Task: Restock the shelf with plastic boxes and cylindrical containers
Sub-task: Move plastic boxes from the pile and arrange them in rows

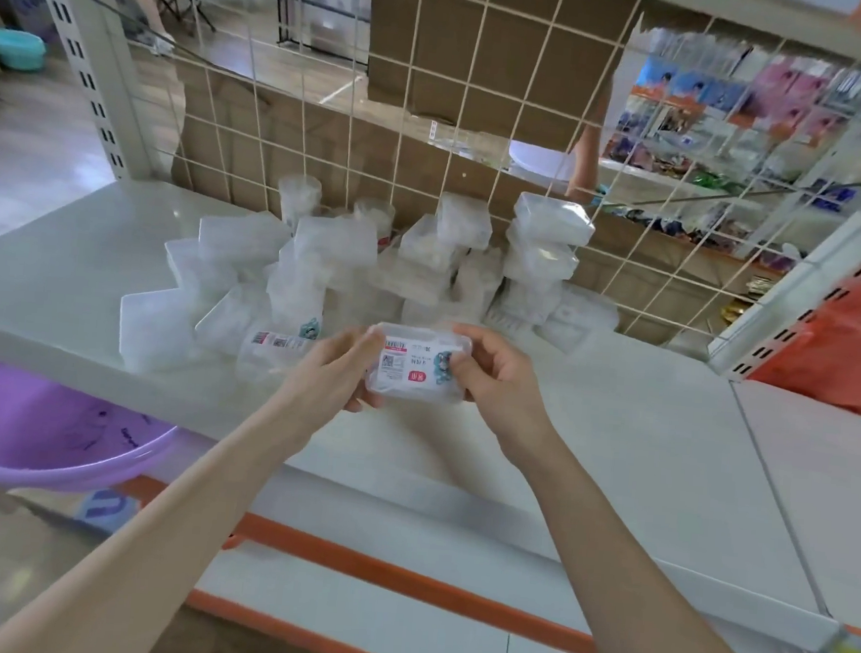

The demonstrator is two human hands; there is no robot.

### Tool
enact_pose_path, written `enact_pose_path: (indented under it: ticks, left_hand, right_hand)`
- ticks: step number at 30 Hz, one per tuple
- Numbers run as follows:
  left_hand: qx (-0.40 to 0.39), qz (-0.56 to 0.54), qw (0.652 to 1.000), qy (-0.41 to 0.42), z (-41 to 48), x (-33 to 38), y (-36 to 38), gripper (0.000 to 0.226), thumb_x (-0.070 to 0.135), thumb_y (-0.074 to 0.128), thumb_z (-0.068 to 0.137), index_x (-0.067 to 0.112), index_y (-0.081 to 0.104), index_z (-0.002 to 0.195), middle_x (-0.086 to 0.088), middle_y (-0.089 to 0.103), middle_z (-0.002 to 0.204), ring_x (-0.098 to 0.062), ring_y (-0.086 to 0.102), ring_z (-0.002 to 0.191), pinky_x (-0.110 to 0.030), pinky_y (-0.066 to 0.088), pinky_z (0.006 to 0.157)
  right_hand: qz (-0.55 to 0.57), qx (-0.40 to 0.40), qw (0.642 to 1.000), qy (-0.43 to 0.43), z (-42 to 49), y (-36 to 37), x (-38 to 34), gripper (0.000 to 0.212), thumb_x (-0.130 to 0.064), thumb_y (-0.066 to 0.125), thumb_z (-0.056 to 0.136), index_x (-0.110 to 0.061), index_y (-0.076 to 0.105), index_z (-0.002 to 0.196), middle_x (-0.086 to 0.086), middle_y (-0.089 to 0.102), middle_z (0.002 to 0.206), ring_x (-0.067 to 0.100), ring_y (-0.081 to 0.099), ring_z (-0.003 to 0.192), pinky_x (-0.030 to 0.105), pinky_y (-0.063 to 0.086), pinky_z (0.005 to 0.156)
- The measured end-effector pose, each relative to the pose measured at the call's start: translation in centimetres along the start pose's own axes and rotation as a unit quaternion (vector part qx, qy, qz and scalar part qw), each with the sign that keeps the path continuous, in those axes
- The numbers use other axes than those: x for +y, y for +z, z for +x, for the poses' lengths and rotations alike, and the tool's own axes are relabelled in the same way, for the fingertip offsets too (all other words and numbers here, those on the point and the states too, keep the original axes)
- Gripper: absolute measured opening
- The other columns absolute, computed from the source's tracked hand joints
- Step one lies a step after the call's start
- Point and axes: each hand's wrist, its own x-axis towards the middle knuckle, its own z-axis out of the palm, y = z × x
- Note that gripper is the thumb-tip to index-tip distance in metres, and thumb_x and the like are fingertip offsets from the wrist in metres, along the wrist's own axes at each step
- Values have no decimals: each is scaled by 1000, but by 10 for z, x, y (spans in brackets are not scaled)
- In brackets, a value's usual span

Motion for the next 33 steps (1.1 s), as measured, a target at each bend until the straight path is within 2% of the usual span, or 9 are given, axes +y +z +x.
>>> enact_pose_path:
  ticks: [2, 7, 11, 13, 16, 19, 23, 27, 33]
  left_hand:
    - [-9, -12, 1000, 22, -1, -1, 2, 16, 27, 53, 91, 18, 57, 104, 3, 67, 82, -5, 61, 62, -23, 46, 63]
    - [-31, -31, 999, 7, -3, -2, 23, 32, 24, 60, 87, 22, 47, 116, 4, 69, 89, -12, 63, 82, -26, 45, 69]
    - [43, -41, 998, 16, 7, 0, 32, 13, 17, 53, 91, 29, 53, 95, -1, 64, 88, -15, 59, 76, -35, 47, 73]
    - [17, -20, 999, 32, 12, 1, 28, 20, 14, 50, 93, 32, 55, 91, 1, 63, 85, -14, 55, 71, -32, 44, 68]
    - [-76, 73, 992, 63, 15, 2, 21, 29, 6, 45, 92, 27, 63, 83, 3, 60, 76, -15, 50, 70, -29, 36, 67]
    - [-132, 150, 975, 99, 17, 5, 26, 32, 2, 43, 93, 20, 65, 107, 3, 66, 101, -11, 58, 91, -21, 42, 75]
    - [-91, 289, 942, 144, 18, 2, 40, 47, 23, 56, 89, 19, 45, 135, 1, 49, 132, -13, 49, 114, -14, 34, 83]
    - [-45, 406, 891, 196, 14, -8, 56, 84, 43, 72, 69, 20, 32, 140, 4, 34, 137, -17, 28, 127, -24, 28, 98]
    - [-55, 461, 867, 181, 20, -18, 67, 81, 48, 69, 71, 22, 34, 139, 5, 39, 133, -19, 33, 123, -28, 35, 95]
  right_hand:
    - [44, 49, 997, 29, 1, -1, 0, 19, -4, 53, 91, -21, 60, 97, 3, 61, 87, 16, 60, 78, 26, 51, 64]
    - [212, 94, 966, 111, -2, 6, 3, 12, 4, 58, 85, -5, 51, 90, 15, 61, 92, 19, 64, 73, 26, 56, 60]
    - [143, 35, 980, 134, -6, 5, 7, 12, -1, 59, 85, -11, 51, 84, 10, 63, 87, 16, 63, 70, 23, 51, 62]
    - [115, 25, 984, 135, -6, -1, 8, 9, -6, 57, 87, -14, 54, 90, 6, 64, 89, 15, 63, 72, 25, 49, 64]
    - [77, 37, 990, 109, -4, -16, 6, 23, -10, 56, 89, -21, 49, 108, 2, 62, 94, 13, 61, 78, 26, 48, 68]
    - [21, 28, 995, 91, -2, -27, 2, 26, -7, 59, 87, -22, 50, 107, 2, 61, 90, 12, 60, 77, 27, 48, 66]
    - [-6, 79, 992, 102, -1, -34, 4, 20, -4, 59, 86, -14, 56, 103, 2, 62, 80, 15, 60, 72, 33, 47, 68]
    - [7, 110, 987, 114, -2, -38, 12, 20, -4, 58, 86, -24, 54, 86, 2, 61, 81, 16, 60, 72, 33, 47, 66]
    - [-109, 88, 985, 104, 0, -53, 30, 13, -8, 58, 86, -21, 59, 86, -8, 57, 79, 11, 55, 72, 24, 45, 66]
